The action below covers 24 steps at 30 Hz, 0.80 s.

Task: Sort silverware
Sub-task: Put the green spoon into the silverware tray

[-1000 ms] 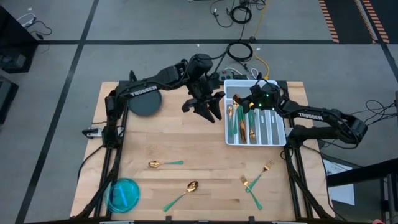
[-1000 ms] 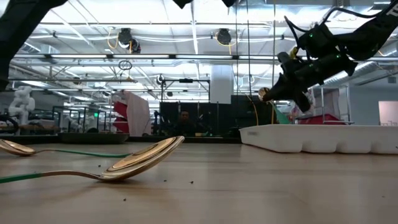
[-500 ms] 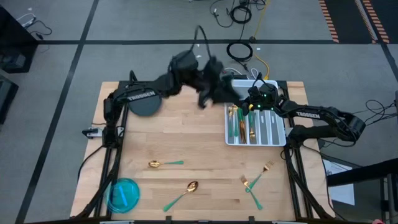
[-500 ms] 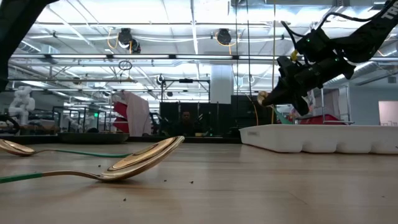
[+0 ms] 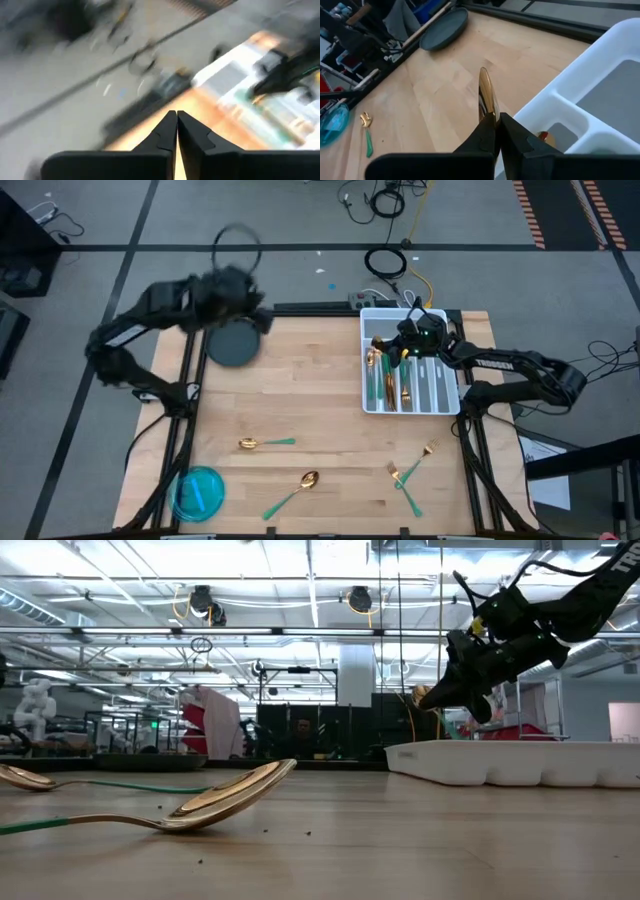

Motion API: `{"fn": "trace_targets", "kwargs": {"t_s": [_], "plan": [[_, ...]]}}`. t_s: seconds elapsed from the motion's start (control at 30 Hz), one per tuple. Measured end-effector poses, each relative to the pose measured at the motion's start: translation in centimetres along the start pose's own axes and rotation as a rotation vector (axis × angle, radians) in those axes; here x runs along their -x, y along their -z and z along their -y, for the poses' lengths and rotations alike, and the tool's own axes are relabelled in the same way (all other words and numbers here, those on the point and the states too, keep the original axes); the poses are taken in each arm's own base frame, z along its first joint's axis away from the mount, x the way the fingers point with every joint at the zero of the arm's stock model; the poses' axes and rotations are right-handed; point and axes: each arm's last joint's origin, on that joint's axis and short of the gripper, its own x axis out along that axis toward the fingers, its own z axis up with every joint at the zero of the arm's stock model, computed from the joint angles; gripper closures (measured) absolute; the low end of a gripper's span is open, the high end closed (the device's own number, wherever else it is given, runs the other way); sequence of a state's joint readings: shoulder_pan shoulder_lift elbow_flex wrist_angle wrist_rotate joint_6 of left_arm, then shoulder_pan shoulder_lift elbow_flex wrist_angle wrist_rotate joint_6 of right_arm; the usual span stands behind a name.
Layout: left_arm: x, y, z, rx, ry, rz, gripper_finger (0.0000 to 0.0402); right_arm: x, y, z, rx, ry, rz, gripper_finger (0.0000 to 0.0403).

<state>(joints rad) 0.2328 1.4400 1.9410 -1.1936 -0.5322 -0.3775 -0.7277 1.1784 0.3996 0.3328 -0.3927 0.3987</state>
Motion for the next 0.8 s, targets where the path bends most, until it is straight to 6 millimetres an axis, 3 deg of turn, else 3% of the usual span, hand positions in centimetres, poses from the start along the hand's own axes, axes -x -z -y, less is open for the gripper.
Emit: {"fn": "trace_targets", "kwargs": {"t_s": [0.2,0.3,0.4,0.6,0.8], "plan": [[-1.8,10.2,0.2,0.167,-0.197,-0.087,0.0382,-0.8,0.4,0.5,-0.007,0.006,-0.02,0.0403],[-3.4,14.9,0.2,0.291,-0.188,-0.048,0.0392,-1.3,0.2,0.7,-0.018,-0.006,0.006,0.0403],[-5.1,18.3,0.5,0.412,-0.11,-0.016,0.0397,-1.8,0.5,1.0,-0.038,-0.004,0.0,0.0403],[-6.7,20.6,0.9,0.529,0.014,0.062,0.0387,-2.6,1.2,1.6,-0.062,0.011,-0.04,0.0403],[-6.6,20.2,1.0,0.546,0.007,0.107,0.0386,-3.9,1.8,2.3,-0.075,0.005,-0.028,0.0403]]}}
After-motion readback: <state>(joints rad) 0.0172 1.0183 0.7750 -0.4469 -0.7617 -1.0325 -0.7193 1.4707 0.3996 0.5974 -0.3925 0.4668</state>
